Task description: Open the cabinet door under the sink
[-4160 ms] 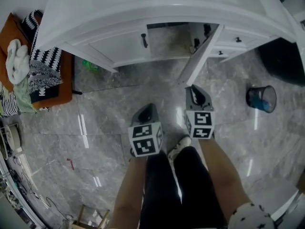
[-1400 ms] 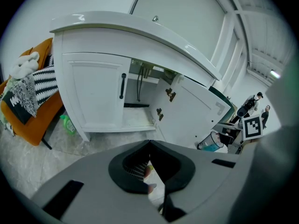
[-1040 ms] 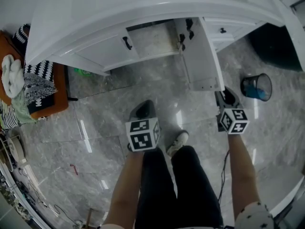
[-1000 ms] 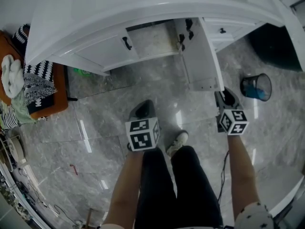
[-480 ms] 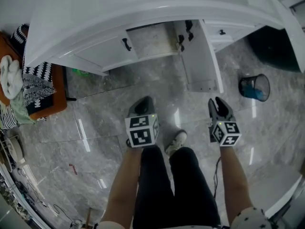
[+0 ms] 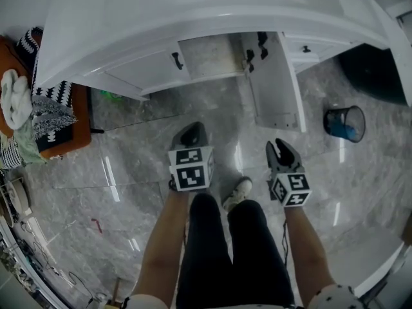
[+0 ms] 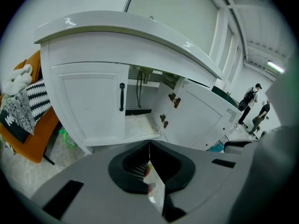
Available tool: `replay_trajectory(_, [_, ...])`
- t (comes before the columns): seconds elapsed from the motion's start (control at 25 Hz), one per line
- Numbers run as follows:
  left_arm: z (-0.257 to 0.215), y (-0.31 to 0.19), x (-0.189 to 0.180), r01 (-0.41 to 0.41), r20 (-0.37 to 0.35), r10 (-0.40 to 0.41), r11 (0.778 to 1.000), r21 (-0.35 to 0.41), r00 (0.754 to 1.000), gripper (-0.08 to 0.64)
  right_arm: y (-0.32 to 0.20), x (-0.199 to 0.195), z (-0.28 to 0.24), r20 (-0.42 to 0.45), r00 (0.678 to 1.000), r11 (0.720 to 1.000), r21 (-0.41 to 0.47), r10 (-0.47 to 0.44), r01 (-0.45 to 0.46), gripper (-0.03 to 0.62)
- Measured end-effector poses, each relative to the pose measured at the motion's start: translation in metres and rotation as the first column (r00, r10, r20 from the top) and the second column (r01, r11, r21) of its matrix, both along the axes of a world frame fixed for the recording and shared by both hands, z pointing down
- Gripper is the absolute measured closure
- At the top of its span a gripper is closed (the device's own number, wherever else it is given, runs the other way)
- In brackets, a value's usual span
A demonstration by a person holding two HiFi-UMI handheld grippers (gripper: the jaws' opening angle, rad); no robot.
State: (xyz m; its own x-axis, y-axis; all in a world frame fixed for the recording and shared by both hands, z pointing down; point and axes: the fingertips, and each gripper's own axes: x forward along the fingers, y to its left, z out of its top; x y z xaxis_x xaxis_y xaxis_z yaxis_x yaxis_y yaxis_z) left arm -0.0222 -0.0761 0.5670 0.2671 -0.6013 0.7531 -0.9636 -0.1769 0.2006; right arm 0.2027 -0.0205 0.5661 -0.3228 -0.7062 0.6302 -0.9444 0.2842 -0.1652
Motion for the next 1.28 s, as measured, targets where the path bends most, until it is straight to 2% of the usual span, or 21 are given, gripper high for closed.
replay_trajectory(0.56, [0.000, -0.051, -0.020, 0.031, 0.059, -0.034, 0.998, 0.056, 0.998, 0.554, -0.019, -0.068, -0.011, 0.051, 0.997, 0.999, 0.003, -0.049, 0.049, 0.483])
replay_trajectory(0.76, [0.001, -0.071, -0.024, 0.056, 0.053, -0.059, 0.996, 0.067, 0.997, 0.554, -0.026, -0.089, -0.013, 0.083, 0.994, 0.997, -0.009, -0.072, 0.073, 0.485])
replay_trajectory(0.88, [0.002, -0.084, -0.030, 0.061, 0.073, -0.067, 0.995, 0.081, 0.995, 0.547, -0.028, -0.098, -0.014, 0.083, 0.993, 0.996, -0.013, -0.081, 0.083, 0.507])
replay_trajectory(1.08, [0.003, -0.108, -0.031, 0.047, 0.092, -0.058, 0.992, 0.116, 0.994, 0.458, -0.031, -0.103, -0.012, 0.083, 0.992, 0.995, -0.033, -0.091, 0.094, 0.518])
replay_trajectory(1.28, [0.002, -0.132, -0.044, 0.102, 0.116, -0.120, 0.983, 0.151, 0.986, 0.394, -0.031, -0.106, -0.009, 0.091, 0.992, 0.994, -0.055, -0.086, 0.091, 0.520])
